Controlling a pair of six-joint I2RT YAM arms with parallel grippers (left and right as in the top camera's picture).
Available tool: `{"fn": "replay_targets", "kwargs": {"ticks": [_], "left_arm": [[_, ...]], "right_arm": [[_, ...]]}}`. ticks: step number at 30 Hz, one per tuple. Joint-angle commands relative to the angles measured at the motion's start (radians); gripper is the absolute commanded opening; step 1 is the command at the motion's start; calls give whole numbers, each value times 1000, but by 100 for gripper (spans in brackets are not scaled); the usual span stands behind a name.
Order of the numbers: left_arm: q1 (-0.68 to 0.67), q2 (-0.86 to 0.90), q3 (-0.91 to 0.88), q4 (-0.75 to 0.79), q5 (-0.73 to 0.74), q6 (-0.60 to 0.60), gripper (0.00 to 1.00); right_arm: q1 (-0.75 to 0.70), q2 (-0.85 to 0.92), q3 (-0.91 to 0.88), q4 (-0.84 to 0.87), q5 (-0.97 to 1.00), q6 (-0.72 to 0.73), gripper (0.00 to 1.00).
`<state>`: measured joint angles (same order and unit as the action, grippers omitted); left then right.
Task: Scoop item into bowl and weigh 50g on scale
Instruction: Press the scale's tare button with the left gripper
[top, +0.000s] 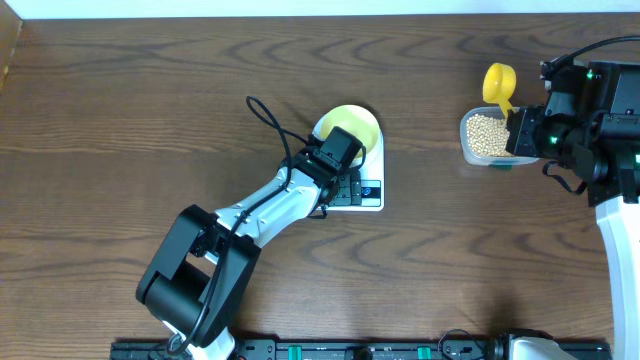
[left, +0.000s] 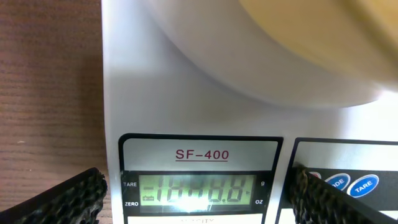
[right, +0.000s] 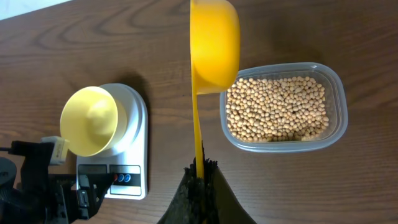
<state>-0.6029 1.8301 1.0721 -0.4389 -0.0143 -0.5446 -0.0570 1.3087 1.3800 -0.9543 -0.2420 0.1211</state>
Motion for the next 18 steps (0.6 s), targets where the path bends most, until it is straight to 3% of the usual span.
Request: {"fn": "replay_targets", "kwargs": {"ticks": [1, 18], "left_arm": [[7, 85, -21, -9, -84, 20, 96], [7, 94, -4, -35, -64, 36, 96]], "right_arm": [[-1, -5, 11, -4, 4, -14, 1], [-1, -5, 11, -11, 4, -15, 1]]}}
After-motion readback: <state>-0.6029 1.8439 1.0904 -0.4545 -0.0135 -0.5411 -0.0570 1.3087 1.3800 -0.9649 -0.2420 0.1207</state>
